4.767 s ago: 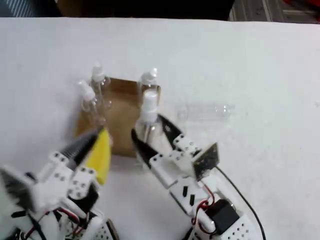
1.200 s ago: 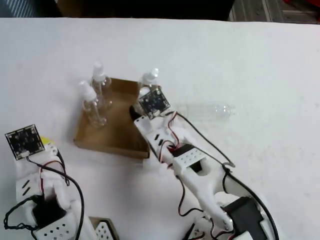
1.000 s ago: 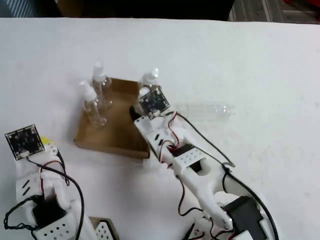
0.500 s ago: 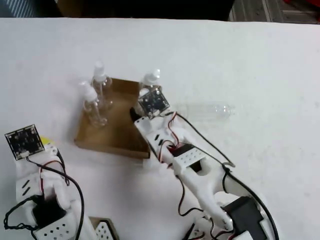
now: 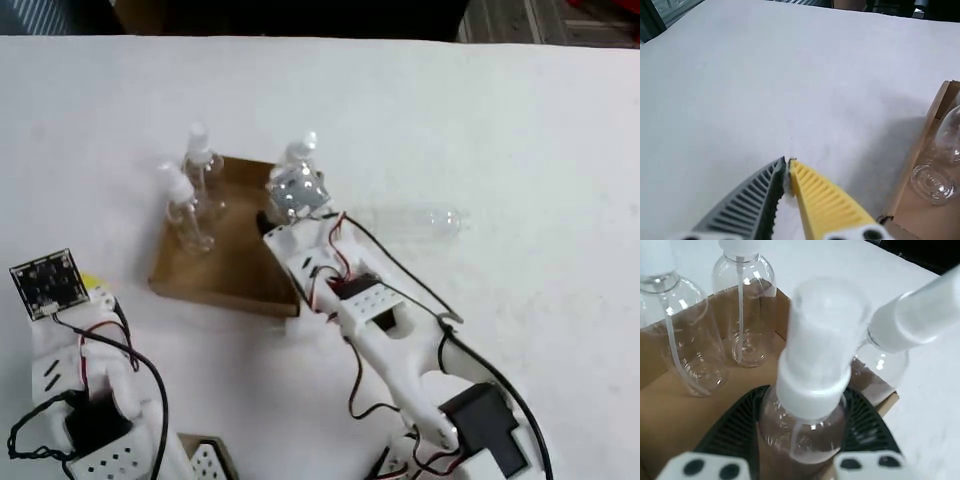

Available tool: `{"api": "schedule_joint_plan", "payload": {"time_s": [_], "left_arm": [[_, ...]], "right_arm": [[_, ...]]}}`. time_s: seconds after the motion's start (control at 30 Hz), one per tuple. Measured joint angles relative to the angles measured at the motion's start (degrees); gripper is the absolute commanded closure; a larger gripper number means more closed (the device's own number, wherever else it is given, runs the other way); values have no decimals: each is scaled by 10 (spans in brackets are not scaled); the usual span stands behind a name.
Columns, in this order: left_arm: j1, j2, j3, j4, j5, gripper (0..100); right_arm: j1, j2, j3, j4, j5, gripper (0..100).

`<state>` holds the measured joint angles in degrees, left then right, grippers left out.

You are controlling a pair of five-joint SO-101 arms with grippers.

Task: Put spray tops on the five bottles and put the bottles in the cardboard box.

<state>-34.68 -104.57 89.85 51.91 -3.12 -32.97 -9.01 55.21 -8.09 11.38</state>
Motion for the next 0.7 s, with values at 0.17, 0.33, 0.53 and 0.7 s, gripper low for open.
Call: {"api": "schedule_joint_plan", "payload": {"time_s": [0.17, 0.33, 0.53, 0.7], "left_arm": [[0, 0, 0, 0, 0, 979], [0, 0, 0, 0, 0, 979], [0, 0, 0, 0, 0, 979], [0, 0, 0, 0, 0, 979]], "right_arm": [[-2, 5, -5, 2, 0, 981], [-3, 8, -7, 3, 0, 981], [-3, 8, -7, 3, 0, 981], [-3, 8, -7, 3, 0, 980]]}}
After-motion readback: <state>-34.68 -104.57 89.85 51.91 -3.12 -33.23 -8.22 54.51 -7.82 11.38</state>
